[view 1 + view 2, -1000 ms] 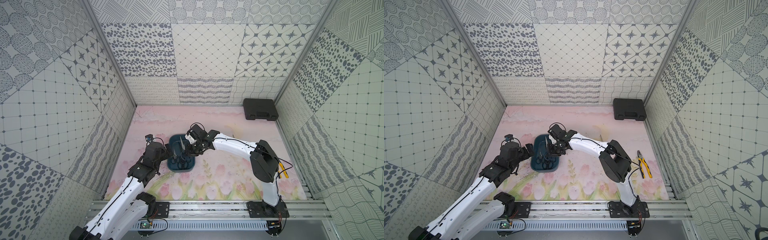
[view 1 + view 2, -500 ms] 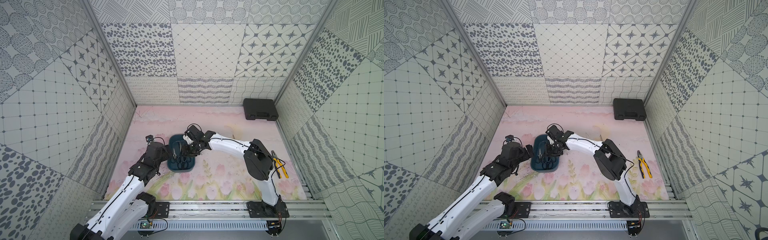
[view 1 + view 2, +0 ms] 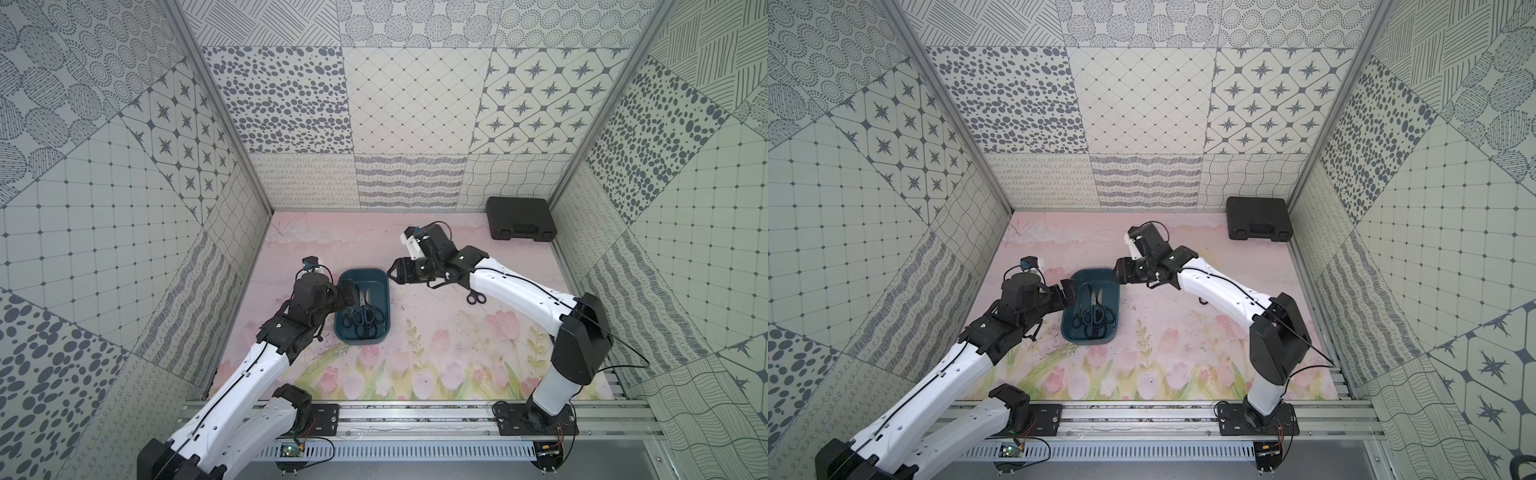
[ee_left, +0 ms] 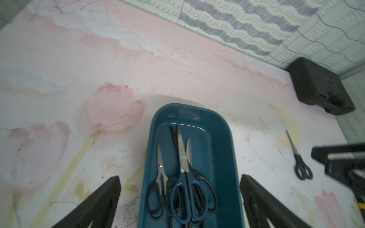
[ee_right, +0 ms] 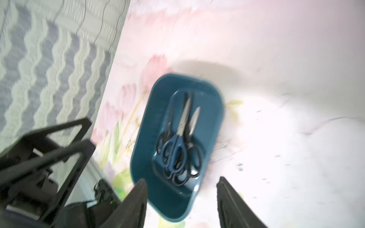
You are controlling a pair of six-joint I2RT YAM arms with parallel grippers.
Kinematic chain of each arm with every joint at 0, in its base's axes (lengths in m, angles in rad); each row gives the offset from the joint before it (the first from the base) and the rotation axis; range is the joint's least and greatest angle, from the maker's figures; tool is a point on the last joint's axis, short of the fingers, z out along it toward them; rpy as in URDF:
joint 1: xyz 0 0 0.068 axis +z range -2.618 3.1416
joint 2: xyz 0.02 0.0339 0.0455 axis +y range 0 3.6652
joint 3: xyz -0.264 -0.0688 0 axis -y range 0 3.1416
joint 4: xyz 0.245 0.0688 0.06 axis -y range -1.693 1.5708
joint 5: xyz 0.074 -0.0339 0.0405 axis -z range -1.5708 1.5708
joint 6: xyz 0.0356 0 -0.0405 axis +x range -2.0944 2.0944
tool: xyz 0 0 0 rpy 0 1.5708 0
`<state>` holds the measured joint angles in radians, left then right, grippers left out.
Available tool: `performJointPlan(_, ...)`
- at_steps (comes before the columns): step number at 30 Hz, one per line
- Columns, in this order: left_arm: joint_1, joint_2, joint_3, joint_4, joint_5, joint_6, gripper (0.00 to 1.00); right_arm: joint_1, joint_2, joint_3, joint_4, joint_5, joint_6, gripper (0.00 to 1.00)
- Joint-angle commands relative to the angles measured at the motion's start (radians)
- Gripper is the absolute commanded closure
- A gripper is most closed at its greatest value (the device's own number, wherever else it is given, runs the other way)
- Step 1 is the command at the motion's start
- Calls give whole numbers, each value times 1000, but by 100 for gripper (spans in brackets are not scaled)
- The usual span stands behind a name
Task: Put the scissors into the storage box
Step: Pick up the scissors from the center of the board.
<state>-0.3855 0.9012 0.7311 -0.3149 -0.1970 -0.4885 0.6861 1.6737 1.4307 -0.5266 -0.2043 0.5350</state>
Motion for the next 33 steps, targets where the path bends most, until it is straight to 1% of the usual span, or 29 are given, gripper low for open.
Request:
performJointPlan(1,-192,135,152,126,207,262,1,-141,-46,-107,-8,64,-84,40)
performJointPlan(3,-307,230,231,101,246,373,1,-234,-62,-148,-62,98,-99,40)
performJointPlan(6,-424,362,308,74,347,478,1,-345,-69,-190,-160,139,-134,40)
performJointPlan(8,-479,443,338,69,387,514,1,-378,-71,-216,-194,179,-167,41)
performJointPlan(10,-506,511,353,91,431,514,1,-395,-60,-225,-231,212,-196,41)
performJointPlan(12,-513,572,356,143,480,487,1,-410,-44,-233,-255,250,-207,43)
performJointPlan(14,-519,614,355,199,521,462,1,-429,-30,-246,-254,260,-212,45)
performJointPlan(17,-518,676,368,242,514,434,1,-435,13,-235,-254,259,-237,49)
performJointPlan(18,-518,690,373,241,499,430,1,-435,26,-230,-256,254,-240,50)
performJointPlan(20,-520,722,376,251,410,410,1,-435,46,-224,-255,254,-242,51)
performJointPlan(22,-514,750,387,233,333,397,1,-434,64,-223,-255,279,-242,54)
performJointPlan(25,-501,775,395,208,267,370,1,-435,92,-227,-253,287,-246,57)
performJointPlan(29,-476,767,359,240,270,339,1,-435,127,-222,-250,278,-253,58)
performJointPlan(33,-457,772,356,239,271,314,1,-433,146,-223,-242,253,-245,58)
